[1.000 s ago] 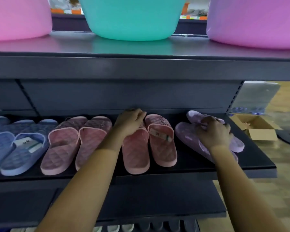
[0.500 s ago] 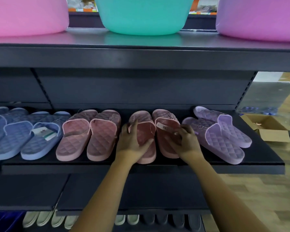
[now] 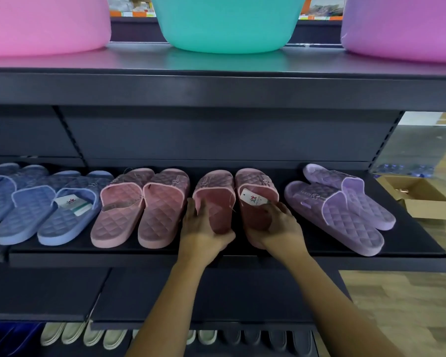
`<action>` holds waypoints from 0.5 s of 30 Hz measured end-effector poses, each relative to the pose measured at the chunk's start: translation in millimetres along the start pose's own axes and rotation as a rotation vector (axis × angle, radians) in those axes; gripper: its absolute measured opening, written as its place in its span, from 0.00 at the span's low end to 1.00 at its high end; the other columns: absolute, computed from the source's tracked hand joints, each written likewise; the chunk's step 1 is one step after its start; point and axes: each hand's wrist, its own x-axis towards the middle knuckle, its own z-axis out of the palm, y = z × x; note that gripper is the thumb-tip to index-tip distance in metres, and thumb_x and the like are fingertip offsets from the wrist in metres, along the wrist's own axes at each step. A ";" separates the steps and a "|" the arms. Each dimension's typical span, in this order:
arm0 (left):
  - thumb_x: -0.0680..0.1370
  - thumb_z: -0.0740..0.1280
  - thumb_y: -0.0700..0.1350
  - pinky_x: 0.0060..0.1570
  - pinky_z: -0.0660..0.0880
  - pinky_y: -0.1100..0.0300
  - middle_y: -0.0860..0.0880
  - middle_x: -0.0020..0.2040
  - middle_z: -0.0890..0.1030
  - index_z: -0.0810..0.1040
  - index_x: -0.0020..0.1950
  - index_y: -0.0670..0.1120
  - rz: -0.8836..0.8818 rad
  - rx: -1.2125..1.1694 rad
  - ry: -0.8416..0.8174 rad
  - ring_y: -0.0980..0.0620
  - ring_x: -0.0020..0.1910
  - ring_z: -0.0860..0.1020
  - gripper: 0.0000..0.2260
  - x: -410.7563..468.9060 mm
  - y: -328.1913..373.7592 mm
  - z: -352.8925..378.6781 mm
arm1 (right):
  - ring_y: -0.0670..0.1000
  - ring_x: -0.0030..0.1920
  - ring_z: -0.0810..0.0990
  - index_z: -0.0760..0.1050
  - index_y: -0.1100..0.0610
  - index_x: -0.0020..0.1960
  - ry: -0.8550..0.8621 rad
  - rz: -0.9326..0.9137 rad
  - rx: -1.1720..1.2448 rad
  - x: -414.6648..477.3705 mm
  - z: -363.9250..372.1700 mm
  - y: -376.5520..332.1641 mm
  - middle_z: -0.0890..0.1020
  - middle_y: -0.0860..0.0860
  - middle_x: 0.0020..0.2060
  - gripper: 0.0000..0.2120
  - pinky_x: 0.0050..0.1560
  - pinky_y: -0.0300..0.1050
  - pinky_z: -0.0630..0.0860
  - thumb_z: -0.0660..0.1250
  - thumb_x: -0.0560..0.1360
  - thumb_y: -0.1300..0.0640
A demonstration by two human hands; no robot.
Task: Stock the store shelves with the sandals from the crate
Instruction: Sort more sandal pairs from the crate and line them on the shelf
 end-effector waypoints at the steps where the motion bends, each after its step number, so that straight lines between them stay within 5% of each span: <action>1: 0.66 0.74 0.55 0.71 0.60 0.53 0.41 0.77 0.53 0.57 0.76 0.45 0.002 -0.004 0.022 0.42 0.75 0.54 0.44 -0.7 -3.1 -1.1 | 0.55 0.56 0.78 0.72 0.46 0.61 0.010 -0.005 0.000 -1.7 2.0 -2.9 0.72 0.50 0.65 0.30 0.53 0.44 0.74 0.68 0.62 0.36; 10: 0.64 0.76 0.52 0.66 0.68 0.43 0.37 0.74 0.61 0.68 0.71 0.42 0.099 0.121 0.149 0.35 0.71 0.62 0.38 -0.9 -12.4 1.9 | 0.53 0.53 0.78 0.73 0.49 0.60 -0.004 -0.067 0.076 -8.9 5.7 -12.6 0.74 0.49 0.59 0.28 0.49 0.44 0.74 0.67 0.64 0.37; 15: 0.66 0.72 0.45 0.54 0.76 0.45 0.39 0.61 0.75 0.79 0.58 0.41 0.283 0.096 0.372 0.37 0.58 0.75 0.21 -2.9 7.5 15.8 | 0.49 0.41 0.81 0.80 0.55 0.48 0.178 -0.161 0.208 -3.2 -28.2 12.4 0.83 0.49 0.41 0.09 0.43 0.47 0.78 0.69 0.73 0.50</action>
